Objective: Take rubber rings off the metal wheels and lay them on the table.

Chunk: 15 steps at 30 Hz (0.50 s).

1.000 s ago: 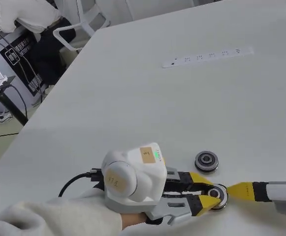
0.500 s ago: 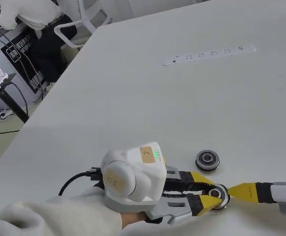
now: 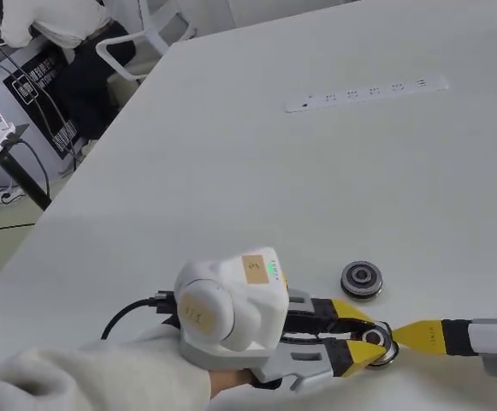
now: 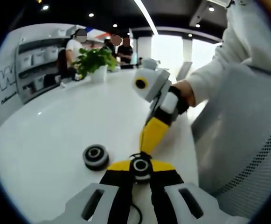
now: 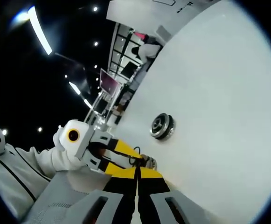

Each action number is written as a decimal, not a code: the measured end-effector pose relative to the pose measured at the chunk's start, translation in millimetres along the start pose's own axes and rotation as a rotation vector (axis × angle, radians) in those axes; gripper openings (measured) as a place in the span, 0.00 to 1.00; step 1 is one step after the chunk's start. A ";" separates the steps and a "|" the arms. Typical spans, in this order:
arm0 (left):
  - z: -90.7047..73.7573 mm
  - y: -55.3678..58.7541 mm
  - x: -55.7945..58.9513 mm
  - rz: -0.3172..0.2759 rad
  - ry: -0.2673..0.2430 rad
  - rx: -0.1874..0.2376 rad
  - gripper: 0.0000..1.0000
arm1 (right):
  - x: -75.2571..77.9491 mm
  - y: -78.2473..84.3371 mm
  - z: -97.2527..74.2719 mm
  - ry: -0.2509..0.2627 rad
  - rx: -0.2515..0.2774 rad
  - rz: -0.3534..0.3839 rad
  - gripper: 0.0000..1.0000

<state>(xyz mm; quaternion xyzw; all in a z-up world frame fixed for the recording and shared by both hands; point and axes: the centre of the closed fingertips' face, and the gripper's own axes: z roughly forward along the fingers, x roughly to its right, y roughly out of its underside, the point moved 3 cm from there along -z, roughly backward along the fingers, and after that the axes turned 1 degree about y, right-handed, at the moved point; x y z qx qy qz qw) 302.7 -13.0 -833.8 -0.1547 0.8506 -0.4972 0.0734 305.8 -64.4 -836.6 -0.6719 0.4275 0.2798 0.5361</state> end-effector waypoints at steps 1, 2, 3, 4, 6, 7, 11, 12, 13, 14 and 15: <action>0.0 0.0 0.0 -0.001 0.000 0.000 0.14 | -0.3 0.2 0.1 -0.001 -0.002 -0.001 0.00; 0.0 0.0 0.0 -0.001 0.000 0.001 0.14 | -0.5 0.2 0.2 -0.002 -0.002 -0.001 0.00; 0.0 0.1 0.0 -0.002 0.000 0.001 0.14 | -0.8 0.4 0.1 -0.004 -0.002 0.000 0.00; 0.0 0.1 0.0 -0.002 0.001 0.001 0.14 | -1.2 0.4 0.1 -0.006 -0.002 0.000 0.00; 0.0 0.1 0.0 -0.002 0.001 0.003 0.14 | -1.7 0.4 0.5 -0.009 -0.003 0.000 0.00; 0.0 0.1 0.0 -0.002 0.000 0.004 0.14 | -1.5 0.4 0.6 -0.011 -0.002 0.001 0.00; 0.3 0.2 -0.3 -0.005 0.000 0.006 0.14 | -2.4 0.5 2.2 -0.023 0.002 0.011 0.00; 0.4 0.2 -0.3 -0.005 0.000 0.006 0.14 | -3.0 0.1 2.3 -0.025 0.002 0.009 0.00; 0.4 0.2 -0.3 -0.005 0.000 0.006 0.14 | -3.2 0.0 2.4 -0.026 0.000 0.007 0.00; 0.4 0.2 -0.4 -0.005 0.000 0.006 0.14 | -3.4 -0.1 2.4 -0.029 -0.001 0.008 0.00; 0.4 0.1 -0.4 -0.005 0.000 0.006 0.14 | -3.4 -0.1 2.5 -0.029 -0.001 0.008 0.00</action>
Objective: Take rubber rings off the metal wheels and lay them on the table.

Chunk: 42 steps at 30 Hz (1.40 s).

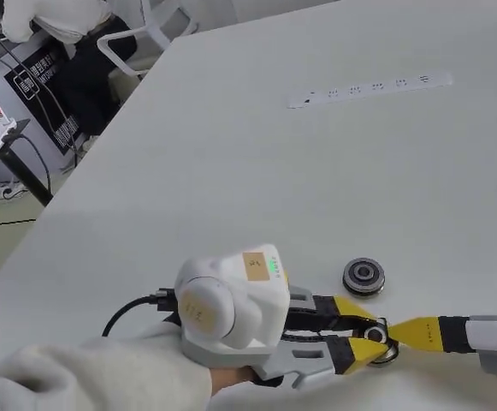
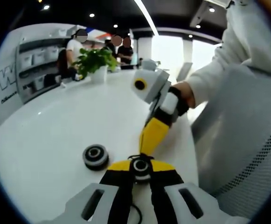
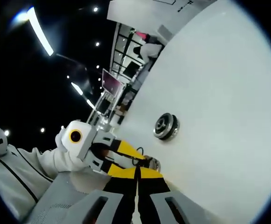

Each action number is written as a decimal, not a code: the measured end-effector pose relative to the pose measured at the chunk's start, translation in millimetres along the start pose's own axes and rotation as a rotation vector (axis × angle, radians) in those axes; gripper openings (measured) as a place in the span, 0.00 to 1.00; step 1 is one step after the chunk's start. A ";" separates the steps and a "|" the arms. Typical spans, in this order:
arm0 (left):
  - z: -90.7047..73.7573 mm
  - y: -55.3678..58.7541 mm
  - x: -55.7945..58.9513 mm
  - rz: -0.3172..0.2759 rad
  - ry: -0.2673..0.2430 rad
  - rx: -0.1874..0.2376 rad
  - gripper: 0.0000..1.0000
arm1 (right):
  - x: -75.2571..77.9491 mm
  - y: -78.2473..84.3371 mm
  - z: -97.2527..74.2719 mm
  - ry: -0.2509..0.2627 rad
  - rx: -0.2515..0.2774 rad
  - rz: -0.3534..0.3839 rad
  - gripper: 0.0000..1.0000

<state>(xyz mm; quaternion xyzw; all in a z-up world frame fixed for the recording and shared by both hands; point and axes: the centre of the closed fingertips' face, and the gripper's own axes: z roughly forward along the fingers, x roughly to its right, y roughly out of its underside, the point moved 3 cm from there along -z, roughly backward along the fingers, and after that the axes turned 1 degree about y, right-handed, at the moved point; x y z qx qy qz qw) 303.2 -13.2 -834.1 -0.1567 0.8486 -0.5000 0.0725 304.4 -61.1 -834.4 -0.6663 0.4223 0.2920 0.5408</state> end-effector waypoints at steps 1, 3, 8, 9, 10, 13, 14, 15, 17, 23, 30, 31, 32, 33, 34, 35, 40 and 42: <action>0.0 0.0 0.0 0.000 0.000 0.000 0.14 | -0.1 0.2 0.4 -0.001 0.000 0.000 0.00; 0.0 0.0 0.0 0.001 0.000 0.000 0.14 | -0.3 0.2 1.5 -0.001 -0.002 -0.002 0.00; 0.0 -0.1 -0.3 0.000 0.000 0.001 0.14 | -0.4 0.3 2.8 -0.006 -0.004 -0.007 0.00; 0.0 -0.1 -0.3 0.000 0.000 0.001 0.14 | -0.2 0.5 2.8 -0.003 -0.006 -0.013 0.00; 0.0 -0.1 -0.3 0.000 0.000 0.001 0.14 | -0.7 0.4 3.1 -0.003 -0.005 -0.018 0.00; 0.0 -0.2 -0.3 -0.001 -0.002 0.002 0.14 | -1.7 0.4 4.6 -0.007 -0.006 -0.025 0.00; 0.0 -0.3 -0.3 -0.001 -0.002 0.002 0.14 | -2.2 0.3 5.6 -0.010 -0.008 -0.029 0.00; -0.1 -0.3 -0.3 0.000 -0.002 0.002 0.14 | -2.5 0.3 5.9 -0.010 -0.009 -0.032 0.00; -0.1 -0.3 -0.3 0.000 -0.002 0.001 0.14 | -2.8 0.8 5.9 -0.010 -0.010 -0.036 0.00; -0.2 -0.3 -0.3 0.003 -0.003 0.002 0.14 | -3.5 1.4 6.1 -0.006 -0.007 -0.043 0.00; -0.1 -1.0 0.5 0.010 -0.012 -0.003 0.14 | -3.4 0.7 2.7 -0.011 0.015 -0.020 0.00; 0.0 -1.1 1.4 0.024 -0.014 -0.006 0.14 | -3.4 -0.3 1.9 -0.010 0.024 -0.017 0.00; 0.1 -1.0 1.5 0.040 -0.013 -0.011 0.14 | -4.9 -3.0 0.8 -0.016 0.039 -0.010 0.00; 0.2 -1.2 1.6 0.041 -0.014 -0.016 0.14 | -5.6 -4.3 0.1 -0.017 0.043 -0.009 0.00; 0.3 -1.5 1.3 0.039 -0.014 -0.021 0.14 | -6.0 -5.1 0.0 -0.012 0.044 -0.015 0.00; 0.1 -1.4 1.1 0.036 -0.014 -0.024 0.14 | -5.3 -4.9 0.2 -0.001 0.039 -0.030 0.00; -1.5 -0.6 1.6 0.061 -0.015 -0.044 0.14 | -2.3 -4.6 -0.1 0.014 0.042 -0.021 0.00; -1.4 -0.7 1.7 0.064 -0.016 -0.049 0.14 | -1.2 -4.3 -0.1 0.024 0.042 -0.015 0.00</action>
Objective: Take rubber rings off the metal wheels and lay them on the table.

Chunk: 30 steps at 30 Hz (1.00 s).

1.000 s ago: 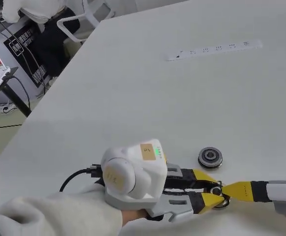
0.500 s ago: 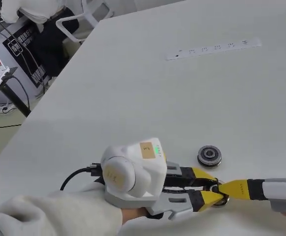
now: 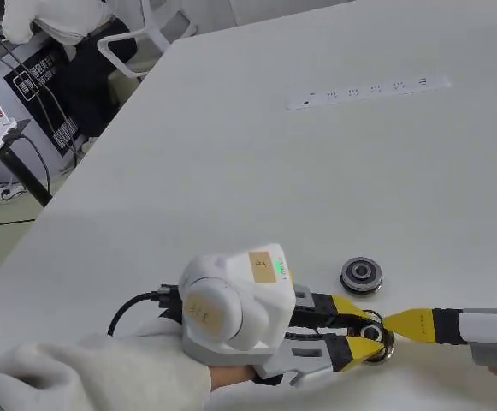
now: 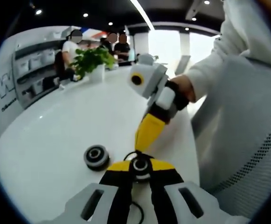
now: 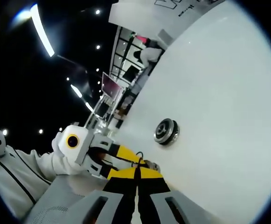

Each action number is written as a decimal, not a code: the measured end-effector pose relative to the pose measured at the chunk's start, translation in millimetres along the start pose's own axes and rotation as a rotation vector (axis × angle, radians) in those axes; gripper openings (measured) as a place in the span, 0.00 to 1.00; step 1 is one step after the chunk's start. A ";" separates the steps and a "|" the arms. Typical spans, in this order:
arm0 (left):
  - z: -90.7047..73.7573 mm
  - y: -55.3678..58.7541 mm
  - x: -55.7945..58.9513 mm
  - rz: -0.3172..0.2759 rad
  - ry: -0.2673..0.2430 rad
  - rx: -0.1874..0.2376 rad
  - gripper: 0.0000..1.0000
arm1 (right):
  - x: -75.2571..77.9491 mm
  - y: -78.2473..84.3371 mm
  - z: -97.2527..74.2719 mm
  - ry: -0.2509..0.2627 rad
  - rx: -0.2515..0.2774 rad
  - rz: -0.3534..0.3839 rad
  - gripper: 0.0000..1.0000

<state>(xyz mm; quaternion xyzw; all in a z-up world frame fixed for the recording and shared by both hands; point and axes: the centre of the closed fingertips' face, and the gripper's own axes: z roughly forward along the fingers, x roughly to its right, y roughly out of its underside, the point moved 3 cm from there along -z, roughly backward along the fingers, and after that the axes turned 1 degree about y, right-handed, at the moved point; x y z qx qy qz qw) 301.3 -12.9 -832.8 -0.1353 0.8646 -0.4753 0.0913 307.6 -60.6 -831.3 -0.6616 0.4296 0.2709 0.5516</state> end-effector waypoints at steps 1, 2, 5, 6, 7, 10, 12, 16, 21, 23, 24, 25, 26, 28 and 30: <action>0.2 0.2 -0.3 0.001 0.000 -0.003 0.14 | 0.5 0.3 0.0 0.005 -0.001 0.000 0.00; 0.3 0.1 -0.5 -0.008 -0.002 -0.005 0.14 | 0.8 0.7 0.1 0.009 -0.003 -0.002 0.00; 0.3 -0.1 -0.5 -0.021 -0.002 -0.011 0.14 | 0.6 1.3 0.3 0.018 -0.006 -0.008 0.00; 0.2 -0.1 -0.4 -0.023 -0.002 -0.012 0.14 | 0.6 2.1 0.3 0.023 -0.012 -0.013 0.00; 0.2 -0.2 -0.7 -0.028 -0.002 -0.014 0.14 | 1.0 2.5 0.0 0.028 -0.014 -0.018 0.00; -0.6 -0.7 -1.1 -0.056 0.003 -0.022 0.15 | 1.0 3.1 -1.0 0.032 -0.019 -0.019 0.00; -1.2 -0.3 -0.1 -0.058 0.009 -0.029 0.16 | 0.5 2.7 -2.0 0.036 -0.021 -0.023 0.00; -7.6 -7.1 3.6 -0.067 0.032 -0.020 0.16 | -2.9 1.6 -5.2 0.042 -0.024 -0.036 0.00; -12.1 -17.2 9.2 -0.090 0.064 0.001 0.22 | -7.2 -0.4 -11.6 0.051 -0.011 -0.048 0.00; -15.1 -21.2 10.2 -0.071 0.067 0.002 0.23 | -8.5 -1.4 -14.5 0.057 -0.003 -0.050 0.00; -17.2 -23.5 10.9 -0.069 0.067 -0.006 0.25 | -9.3 -1.7 -15.4 0.059 -0.001 -0.052 0.00; -19.4 -25.0 12.2 -0.073 0.071 -0.016 0.26 | -10.2 -1.8 -16.3 0.061 -0.001 -0.054 0.00; -22.8 -28.9 15.4 -0.080 0.086 -0.017 0.29 | -12.2 -1.9 -17.7 0.063 0.000 -0.058 0.00; -30.2 -37.6 19.3 -0.059 0.100 0.005 0.33 | -14.3 -2.2 -19.6 0.068 0.005 -0.063 0.00; -36.6 -42.3 19.5 -0.027 0.095 0.016 0.37 | -20.6 -2.7 -23.5 0.066 0.017 -0.068 0.00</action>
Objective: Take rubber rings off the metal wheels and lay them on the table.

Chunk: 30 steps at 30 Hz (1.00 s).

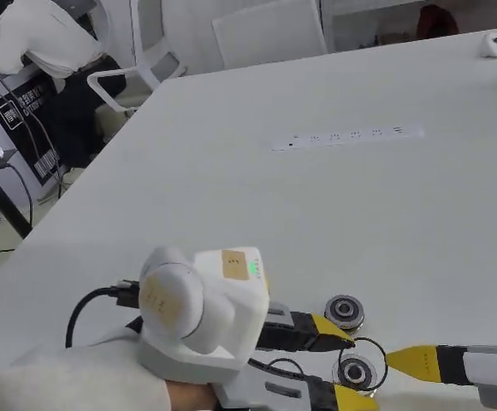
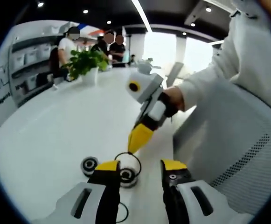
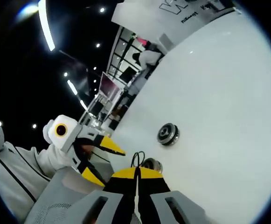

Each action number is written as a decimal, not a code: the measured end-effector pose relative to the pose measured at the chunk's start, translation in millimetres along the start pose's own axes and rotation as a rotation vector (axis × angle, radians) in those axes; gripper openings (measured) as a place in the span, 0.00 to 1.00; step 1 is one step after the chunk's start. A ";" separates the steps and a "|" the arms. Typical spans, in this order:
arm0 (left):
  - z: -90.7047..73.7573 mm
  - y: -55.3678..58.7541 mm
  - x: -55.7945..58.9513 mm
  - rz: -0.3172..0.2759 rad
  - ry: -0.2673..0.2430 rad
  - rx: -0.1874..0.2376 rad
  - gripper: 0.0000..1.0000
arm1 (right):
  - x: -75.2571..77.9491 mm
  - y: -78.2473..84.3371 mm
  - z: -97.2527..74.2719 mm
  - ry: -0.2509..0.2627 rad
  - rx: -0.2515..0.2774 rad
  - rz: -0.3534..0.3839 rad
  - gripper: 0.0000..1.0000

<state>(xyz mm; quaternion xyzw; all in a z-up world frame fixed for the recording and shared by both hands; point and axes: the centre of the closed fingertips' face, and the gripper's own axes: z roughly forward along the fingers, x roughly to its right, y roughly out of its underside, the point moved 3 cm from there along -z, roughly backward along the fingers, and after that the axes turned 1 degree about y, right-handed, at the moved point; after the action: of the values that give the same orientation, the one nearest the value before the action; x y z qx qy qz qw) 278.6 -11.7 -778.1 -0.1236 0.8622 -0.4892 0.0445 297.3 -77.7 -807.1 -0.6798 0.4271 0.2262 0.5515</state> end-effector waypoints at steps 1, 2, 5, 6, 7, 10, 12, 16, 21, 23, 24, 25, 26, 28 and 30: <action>-4.5 -1.5 0.0 0.002 -0.004 -0.002 0.39 | -1.9 0.1 -1.5 0.000 0.001 -0.002 0.00; -7.2 -1.3 -1.0 0.001 -0.008 -0.011 0.42 | -4.2 0.5 -3.6 0.005 0.003 -0.008 0.00; -17.2 0.0 -4.1 -0.005 -0.023 -0.027 0.49 | -9.7 1.9 -8.9 0.014 0.008 -0.015 0.00; -21.5 -0.1 -4.9 -0.005 -0.028 -0.028 0.49 | -11.9 2.0 -10.9 0.020 0.013 -0.017 0.00; -24.1 -0.1 -5.6 -0.007 -0.030 -0.030 0.51 | -13.4 2.0 -12.3 0.026 0.017 -0.019 0.00; -32.1 -2.6 -3.0 -0.066 -0.008 -0.020 0.58 | -18.4 0.6 -15.5 0.037 0.034 -0.025 0.00; -38.5 -6.8 -2.0 -0.066 -0.002 0.006 0.59 | -22.6 -1.2 -16.0 0.043 0.042 -0.030 0.00; -51.9 -9.1 -2.5 -0.049 -0.015 0.014 0.63 | -33.2 -5.2 -18.1 0.052 0.054 -0.045 0.00; -70.9 -8.9 -2.6 -0.047 -0.033 0.023 0.65 | -43.5 -9.3 -18.8 0.066 0.067 -0.052 0.00; -78.5 -7.7 -2.4 -0.043 -0.046 0.023 0.67 | -47.4 -10.4 -18.5 0.069 0.064 -0.058 0.00; -81.6 -7.1 -2.2 -0.040 -0.053 0.022 0.68 | -49.5 -11.5 -18.1 0.071 0.062 -0.063 0.00; -84.7 -6.1 -2.4 -0.041 -0.062 0.018 0.69 | -50.7 -12.2 -17.8 0.074 0.062 -0.063 0.00; -89.6 -4.5 -2.5 -0.042 -0.073 0.013 0.71 | -52.3 -14.0 -17.4 0.080 0.066 -0.065 0.00; -97.7 -2.4 -2.4 -0.043 -0.087 0.010 0.73 | -55.9 -17.7 -16.4 0.079 0.070 -0.069 0.00; -105.2 -1.2 -2.3 -0.040 -0.100 0.015 0.75 | -60.3 -21.5 -15.9 0.075 0.078 -0.074 0.00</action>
<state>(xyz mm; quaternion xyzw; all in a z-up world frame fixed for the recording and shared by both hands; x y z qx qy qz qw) 260.2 75.9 -722.7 -0.1648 0.8526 -0.4896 0.0788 280.4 -72.1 -743.5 -0.6813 0.4305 0.1632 0.5691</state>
